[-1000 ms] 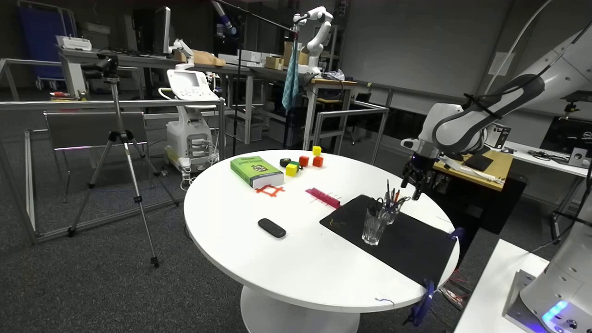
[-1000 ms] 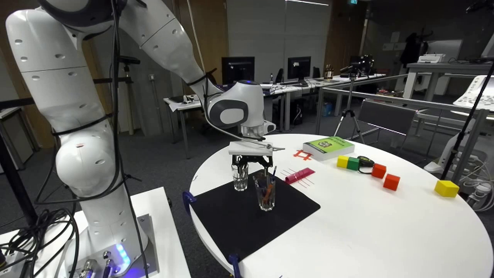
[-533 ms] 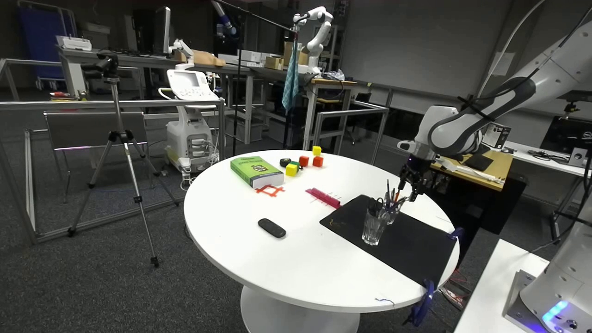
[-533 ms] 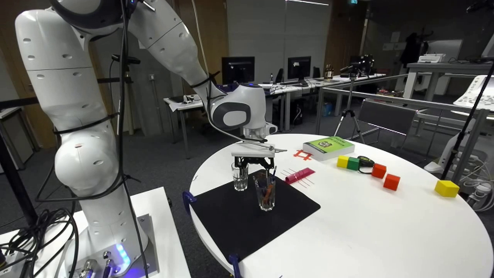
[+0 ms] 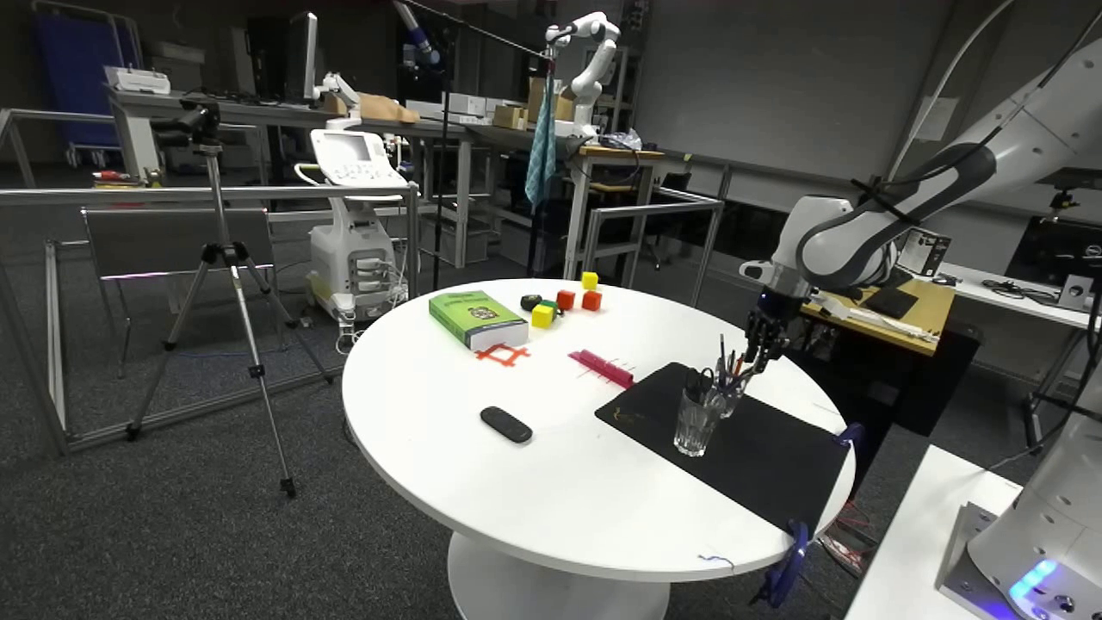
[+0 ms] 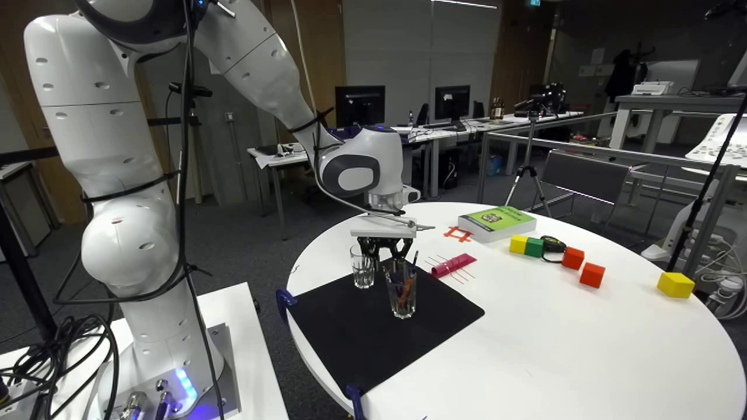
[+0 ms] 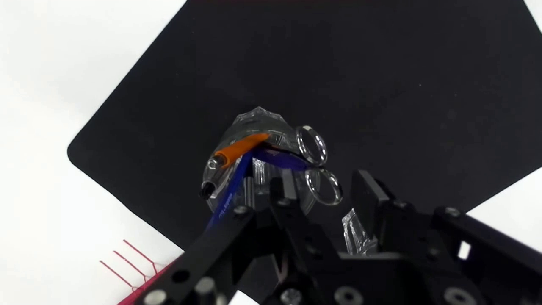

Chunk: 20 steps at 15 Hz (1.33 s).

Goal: Pick up the silver scissors from the glass cup on the right and put it in the glass cup on the left

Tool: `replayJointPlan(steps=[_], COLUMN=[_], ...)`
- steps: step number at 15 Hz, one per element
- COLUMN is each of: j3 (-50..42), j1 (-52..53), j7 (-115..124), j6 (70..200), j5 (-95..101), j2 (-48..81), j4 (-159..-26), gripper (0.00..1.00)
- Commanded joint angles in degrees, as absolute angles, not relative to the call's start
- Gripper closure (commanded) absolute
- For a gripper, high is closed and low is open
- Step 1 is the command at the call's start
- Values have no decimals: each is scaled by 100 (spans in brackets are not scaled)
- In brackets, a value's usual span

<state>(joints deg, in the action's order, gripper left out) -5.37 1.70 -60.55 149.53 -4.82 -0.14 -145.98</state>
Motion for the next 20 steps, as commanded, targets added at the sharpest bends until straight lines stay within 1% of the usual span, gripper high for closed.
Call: replayJointPlan(steps=[1, 2, 3, 5, 6, 15, 20], j3=[-426, -423, -422, -422, -424, -443, -470], j1=[3, -6, -8, -11, -17, -49, -107], j7=[-6304, -6303, -6312, -6320, -6317, -6181, -5991], j6=[14924, 14923, 14910, 14899, 14903, 14749, 14397], j5=[-536, -530, -541, -550, -542, -374, 70], j2=[78, 81, 80, 77, 85, -73, -294], j4=[-14459, -14457, -14455, -14433, -14408, -14360, -14264], gripper=[89, 96, 100, 100, 98, 99, 99])
